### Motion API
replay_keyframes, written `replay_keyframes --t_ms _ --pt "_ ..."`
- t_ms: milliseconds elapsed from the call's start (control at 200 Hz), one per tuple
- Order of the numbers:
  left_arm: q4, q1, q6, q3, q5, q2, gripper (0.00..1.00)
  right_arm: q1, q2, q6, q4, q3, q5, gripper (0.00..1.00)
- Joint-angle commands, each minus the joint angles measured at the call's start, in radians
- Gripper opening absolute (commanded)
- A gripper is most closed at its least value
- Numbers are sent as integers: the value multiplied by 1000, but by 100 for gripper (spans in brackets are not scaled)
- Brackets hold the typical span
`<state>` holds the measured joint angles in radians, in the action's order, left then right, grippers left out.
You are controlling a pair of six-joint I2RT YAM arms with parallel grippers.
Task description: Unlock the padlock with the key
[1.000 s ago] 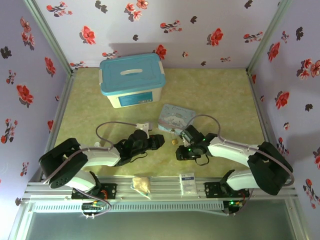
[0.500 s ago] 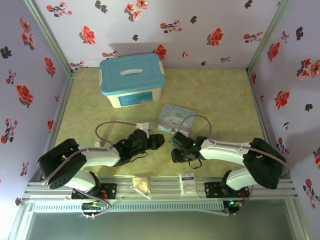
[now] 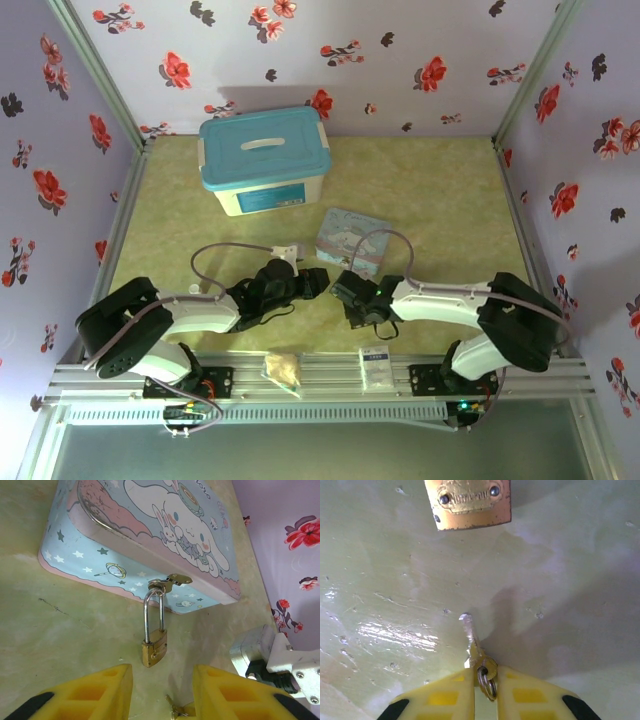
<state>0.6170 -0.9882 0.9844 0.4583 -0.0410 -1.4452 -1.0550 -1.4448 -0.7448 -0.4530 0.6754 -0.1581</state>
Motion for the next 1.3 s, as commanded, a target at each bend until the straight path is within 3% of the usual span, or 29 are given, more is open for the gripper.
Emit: replay_keyframes --t_ms 0,150,345,485,760,975,1295 --pt "17 -4 -11 3 2 14 36 -8 -17 -8 108 -65 61 9" --pt "7 -4 -30 5 2 30 36 31 84 9 182 -140 110 0" --pt "54 -3 -54 -1 29 38 37 70 263 64 204 -200 106 0" --pt "99 -35 -18 17 49 23 44 75 350 86 191 -201 85 0" --pt "311 -72 60 26 108 -81 47 77 479 51 255 -208 73 0" --pt "253 -76 66 50 100 -95 47 78 532 45 245 -216 51 0" --pt "309 -82 106 67 116 -162 44 77 511 48 283 -213 60 0"
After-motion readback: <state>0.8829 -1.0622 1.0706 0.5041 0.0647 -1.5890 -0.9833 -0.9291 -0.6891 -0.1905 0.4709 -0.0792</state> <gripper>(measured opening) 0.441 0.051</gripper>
